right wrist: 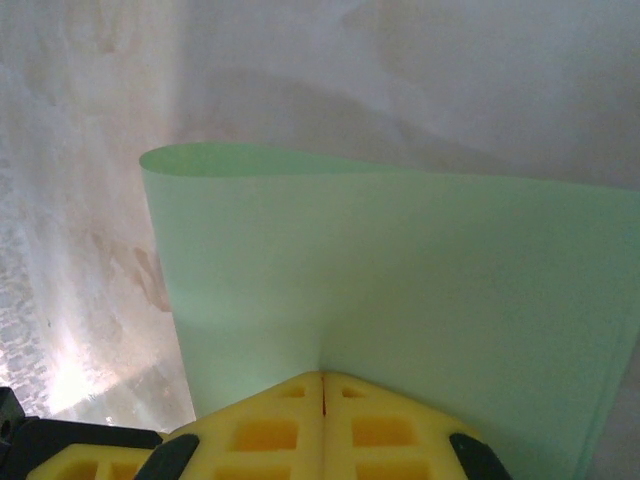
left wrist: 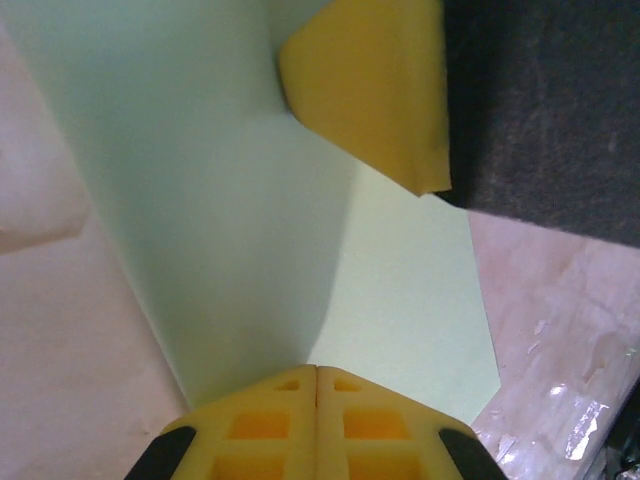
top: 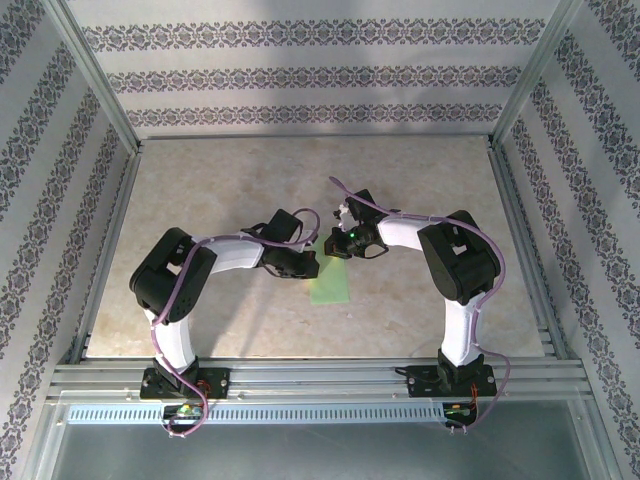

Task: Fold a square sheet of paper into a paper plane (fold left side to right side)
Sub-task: Hold the square sheet of paper at the center of the table.

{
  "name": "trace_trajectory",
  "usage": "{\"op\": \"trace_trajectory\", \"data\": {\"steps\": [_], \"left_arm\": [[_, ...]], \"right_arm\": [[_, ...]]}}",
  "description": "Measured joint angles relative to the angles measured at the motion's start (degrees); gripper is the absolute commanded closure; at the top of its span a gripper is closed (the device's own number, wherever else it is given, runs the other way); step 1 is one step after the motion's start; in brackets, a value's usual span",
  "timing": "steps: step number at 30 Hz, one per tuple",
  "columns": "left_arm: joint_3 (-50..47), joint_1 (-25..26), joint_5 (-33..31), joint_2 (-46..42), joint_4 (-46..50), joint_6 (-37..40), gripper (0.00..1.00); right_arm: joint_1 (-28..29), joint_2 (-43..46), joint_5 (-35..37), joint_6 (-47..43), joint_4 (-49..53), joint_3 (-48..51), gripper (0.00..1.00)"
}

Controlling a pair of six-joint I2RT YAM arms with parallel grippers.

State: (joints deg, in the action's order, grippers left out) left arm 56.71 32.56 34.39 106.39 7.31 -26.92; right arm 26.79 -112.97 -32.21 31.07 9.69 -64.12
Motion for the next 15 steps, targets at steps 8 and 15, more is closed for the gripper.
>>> {"op": "trace_trajectory", "data": {"steps": [8,15], "left_arm": [[-1.27,1.09,-0.96,-0.04,-1.60,-0.98,0.96],[-2.89,1.38,-1.64,-0.76,-4.13,-4.07,0.98]], "right_arm": [[0.09,1.36,1.88,-0.07,2.82,-0.59,0.87],[-0.90,12.76,3.54,-1.40,6.16,2.10,0.90]]}}
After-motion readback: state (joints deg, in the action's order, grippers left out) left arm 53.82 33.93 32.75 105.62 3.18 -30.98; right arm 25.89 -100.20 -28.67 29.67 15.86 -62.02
